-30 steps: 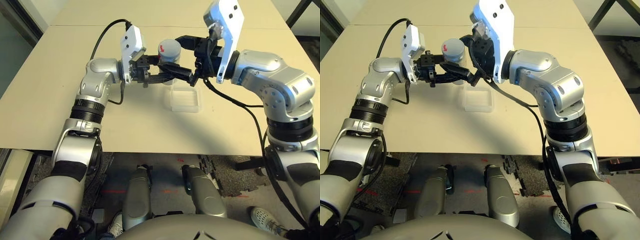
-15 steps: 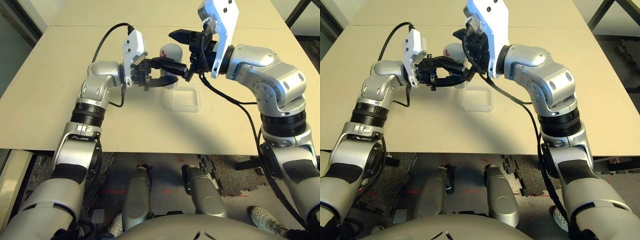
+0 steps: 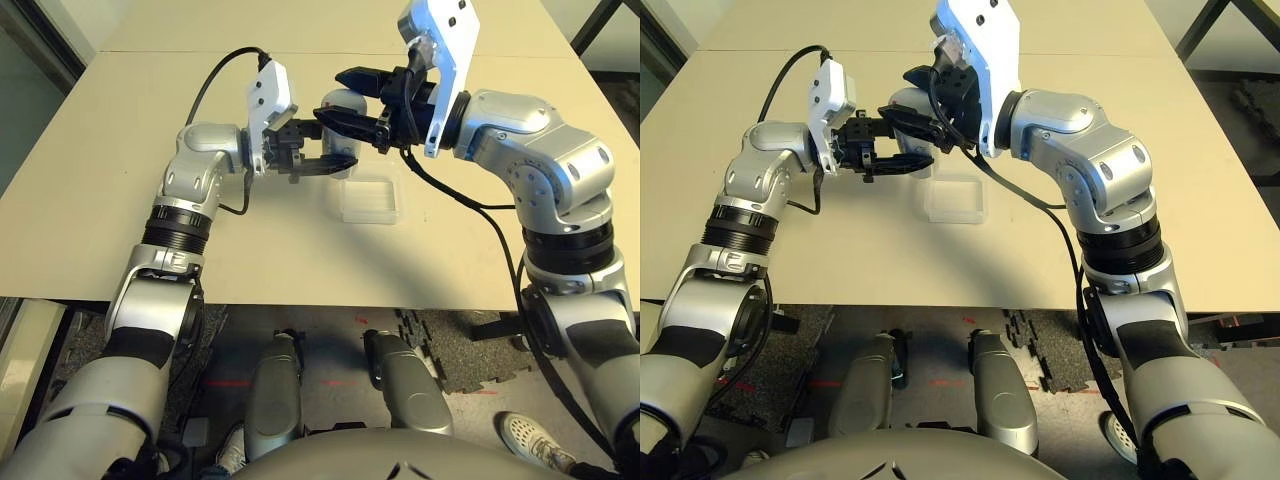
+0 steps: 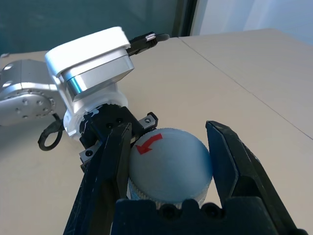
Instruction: Pour the medicine from the bottle into the box.
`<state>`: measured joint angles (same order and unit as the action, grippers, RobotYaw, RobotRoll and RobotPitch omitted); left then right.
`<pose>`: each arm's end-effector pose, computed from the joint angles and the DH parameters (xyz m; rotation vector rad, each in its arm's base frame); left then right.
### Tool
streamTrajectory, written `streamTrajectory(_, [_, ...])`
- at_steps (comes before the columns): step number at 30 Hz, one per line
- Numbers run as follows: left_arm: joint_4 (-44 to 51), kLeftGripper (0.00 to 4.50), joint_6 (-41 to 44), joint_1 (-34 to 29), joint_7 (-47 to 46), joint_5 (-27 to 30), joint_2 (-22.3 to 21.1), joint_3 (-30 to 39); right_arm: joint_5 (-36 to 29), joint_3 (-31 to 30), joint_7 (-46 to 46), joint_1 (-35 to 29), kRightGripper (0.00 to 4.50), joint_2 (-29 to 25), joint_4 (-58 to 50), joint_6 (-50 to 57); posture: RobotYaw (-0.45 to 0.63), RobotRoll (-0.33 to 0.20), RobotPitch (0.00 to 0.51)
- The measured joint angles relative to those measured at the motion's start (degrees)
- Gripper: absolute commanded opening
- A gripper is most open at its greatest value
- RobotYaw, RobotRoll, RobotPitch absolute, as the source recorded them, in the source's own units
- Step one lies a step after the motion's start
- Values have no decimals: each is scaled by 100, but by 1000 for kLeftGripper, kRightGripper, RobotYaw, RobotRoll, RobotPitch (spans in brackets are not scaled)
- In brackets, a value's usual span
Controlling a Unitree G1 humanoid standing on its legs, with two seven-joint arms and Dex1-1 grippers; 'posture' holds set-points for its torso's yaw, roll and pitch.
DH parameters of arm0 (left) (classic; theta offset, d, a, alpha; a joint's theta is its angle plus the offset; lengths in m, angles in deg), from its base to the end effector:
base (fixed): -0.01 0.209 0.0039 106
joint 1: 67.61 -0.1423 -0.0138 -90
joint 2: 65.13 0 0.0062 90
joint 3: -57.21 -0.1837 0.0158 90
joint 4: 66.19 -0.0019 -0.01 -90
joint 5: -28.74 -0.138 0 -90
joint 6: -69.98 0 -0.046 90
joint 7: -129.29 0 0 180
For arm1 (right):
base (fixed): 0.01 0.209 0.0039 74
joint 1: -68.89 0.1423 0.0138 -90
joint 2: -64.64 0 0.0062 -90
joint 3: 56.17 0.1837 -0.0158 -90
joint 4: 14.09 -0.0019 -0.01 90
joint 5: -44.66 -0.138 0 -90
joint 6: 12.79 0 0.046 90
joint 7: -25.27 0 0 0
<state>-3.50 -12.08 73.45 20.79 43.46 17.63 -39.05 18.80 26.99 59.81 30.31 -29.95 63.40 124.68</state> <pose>0.3408 0.1739 0.2037 0.3315 -0.0976 -1.3353 0.2784 -0.1176 0.2635 -0.2139 -0.1398 1.0342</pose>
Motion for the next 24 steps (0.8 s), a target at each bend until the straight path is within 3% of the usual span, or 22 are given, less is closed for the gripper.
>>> streamTrajectory(6, [-34, 2430, -106, -46, -56, -53, -4, -10, -176, 848, -632, 819, 2535, 328, 506, 92, -74, 0, 183])
streamTrajectory(12, [-401, 2430, -371, 53, -557, -180, 57, 86, 284, 1209, -1016, 1085, 2535, -57, 1461, -513, -65, 0, 182])
streamTrajectory(16, [-1112, 2430, -689, 471, -1591, -365, 179, 392, 821, 1202, -1270, 569, 2535, -214, 1768, -1118, -52, 0, 185])
streamTrajectory(20, [-1702, 2430, -951, 751, -2789, -491, 235, 769, 1088, 1227, -1735, -434, 2535, 188, 1905, -1476, -47, 0, 185])
streamTrajectory(24, [-1849, 2430, -980, 545, -3252, -537, 307, 886, 1306, 1224, -2145, -1021, 2535, 519, 2189, -1751, -36, 0, 184])
